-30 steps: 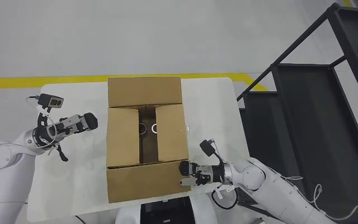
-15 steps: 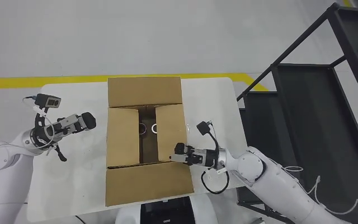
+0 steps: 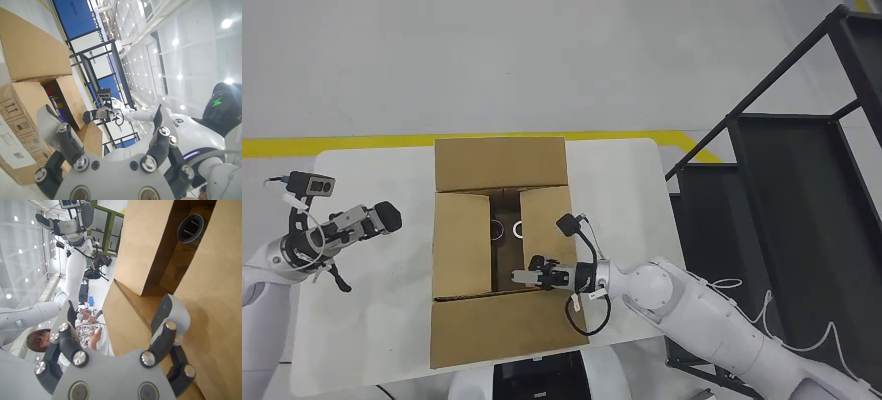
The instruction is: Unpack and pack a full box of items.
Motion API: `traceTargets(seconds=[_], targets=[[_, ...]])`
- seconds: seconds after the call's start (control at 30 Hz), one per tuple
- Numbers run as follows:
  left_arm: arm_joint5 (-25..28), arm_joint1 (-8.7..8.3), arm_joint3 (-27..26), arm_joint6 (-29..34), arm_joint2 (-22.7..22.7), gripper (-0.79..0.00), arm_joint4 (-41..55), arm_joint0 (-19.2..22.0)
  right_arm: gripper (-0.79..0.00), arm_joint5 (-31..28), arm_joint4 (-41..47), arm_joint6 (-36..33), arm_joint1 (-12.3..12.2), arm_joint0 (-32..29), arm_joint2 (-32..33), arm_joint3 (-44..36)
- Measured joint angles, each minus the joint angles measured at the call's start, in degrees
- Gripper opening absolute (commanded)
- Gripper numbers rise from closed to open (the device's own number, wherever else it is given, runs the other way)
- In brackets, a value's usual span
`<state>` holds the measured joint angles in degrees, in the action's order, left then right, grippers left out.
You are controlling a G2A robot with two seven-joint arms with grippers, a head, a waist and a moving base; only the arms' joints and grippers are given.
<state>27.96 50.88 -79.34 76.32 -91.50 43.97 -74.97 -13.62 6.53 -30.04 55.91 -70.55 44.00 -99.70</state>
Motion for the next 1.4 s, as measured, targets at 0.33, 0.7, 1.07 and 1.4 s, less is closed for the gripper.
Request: traceTargets(seconds=[0.33,0.7,1.07,1.4], targets=[[1.07,0.86,-0.26,-1.07,3.55,0.0,0.62,-0.3,0.0,0.0,-0.02,0.01,0.0,-0.01,0.01,-0.01],[1.17,0.88,-0.32,-1.17,3.68,0.0,0.48,-0.34,0.0,0.0,-0.02,0.01,0.0,-0.01,0.0,0.0],[1.17,0.88,-0.32,-1.17,3.68,0.0,0.48,-0.34,0.0,4.15,2.63,-1.37,1.06,2.79,-0.64,-0.98],[1.17,0.88,-0.32,-1.17,3.68,0.0,0.48,-0.34,0.0,16.19,6.08,-4.39,5.82,12.88,-7.65,5.55]])
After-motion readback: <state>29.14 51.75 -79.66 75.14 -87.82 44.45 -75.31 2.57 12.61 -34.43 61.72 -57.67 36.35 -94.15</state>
